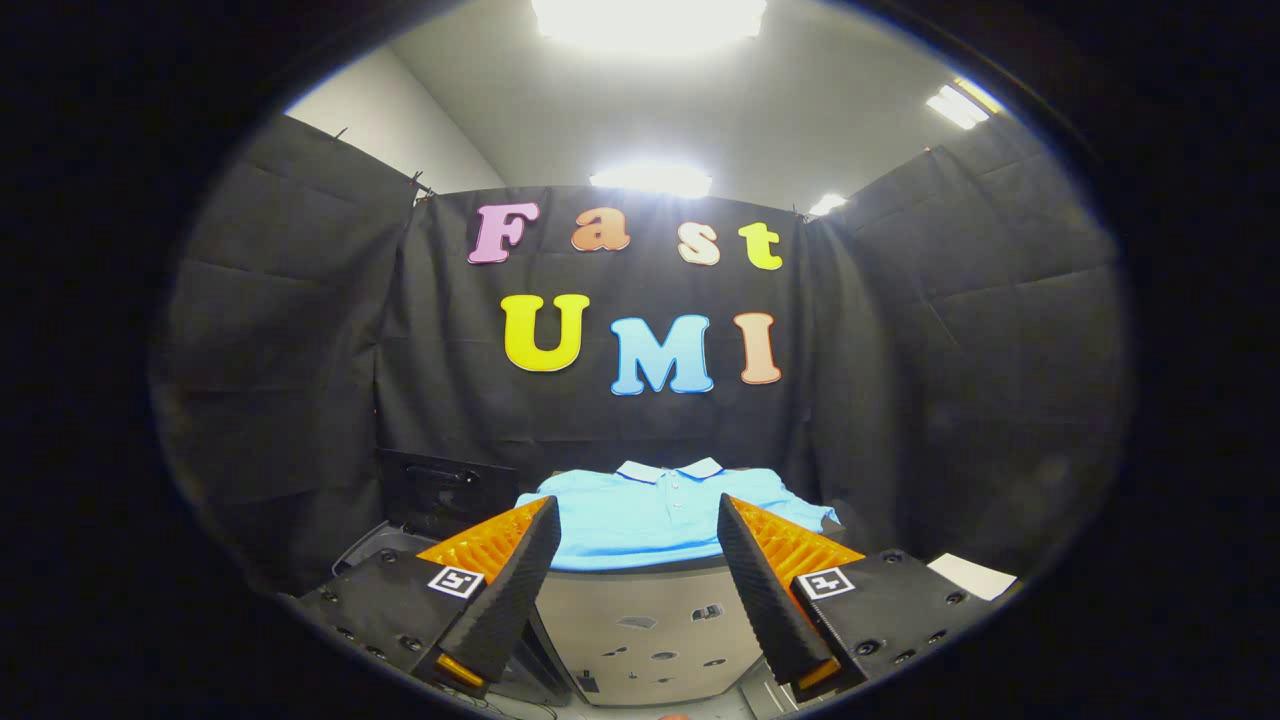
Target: Put the clothes into the washing machine and then close the washing machine lid.
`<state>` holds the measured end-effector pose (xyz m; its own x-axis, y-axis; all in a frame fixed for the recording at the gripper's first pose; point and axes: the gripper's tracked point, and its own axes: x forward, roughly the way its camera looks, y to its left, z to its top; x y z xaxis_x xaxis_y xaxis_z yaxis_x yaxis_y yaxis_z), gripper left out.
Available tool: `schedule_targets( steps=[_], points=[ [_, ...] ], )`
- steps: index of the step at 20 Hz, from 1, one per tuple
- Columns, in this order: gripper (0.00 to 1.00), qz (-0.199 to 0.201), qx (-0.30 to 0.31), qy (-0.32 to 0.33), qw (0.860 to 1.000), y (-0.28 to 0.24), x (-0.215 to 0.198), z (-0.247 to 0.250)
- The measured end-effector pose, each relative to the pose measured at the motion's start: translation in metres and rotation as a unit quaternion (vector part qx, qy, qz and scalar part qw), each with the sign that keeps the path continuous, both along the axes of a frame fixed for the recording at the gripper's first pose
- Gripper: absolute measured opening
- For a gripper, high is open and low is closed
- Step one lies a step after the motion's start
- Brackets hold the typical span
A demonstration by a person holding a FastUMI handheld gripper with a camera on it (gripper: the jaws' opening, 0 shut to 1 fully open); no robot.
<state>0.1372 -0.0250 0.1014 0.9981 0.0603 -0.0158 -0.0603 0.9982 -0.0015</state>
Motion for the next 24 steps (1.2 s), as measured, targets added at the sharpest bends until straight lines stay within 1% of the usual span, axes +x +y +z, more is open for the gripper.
schedule_targets(
  steps=[3, 8, 13, 19, 24],
  points=[
    [0.98, 0.011, 0.003, 0.011, 1.0, -0.003, 0.028, 0.003],
    [0.98, 0.017, -0.018, 0.036, 0.999, -0.01, 0.081, 0.003],
    [0.98, 0.018, -0.026, 0.081, 0.996, -0.021, 0.131, -0.012],
    [0.98, 0.041, -0.034, 0.147, 0.988, -0.023, 0.184, -0.038],
    [0.98, 0.049, -0.032, 0.197, 0.979, -0.025, 0.224, -0.058]
  ],
)
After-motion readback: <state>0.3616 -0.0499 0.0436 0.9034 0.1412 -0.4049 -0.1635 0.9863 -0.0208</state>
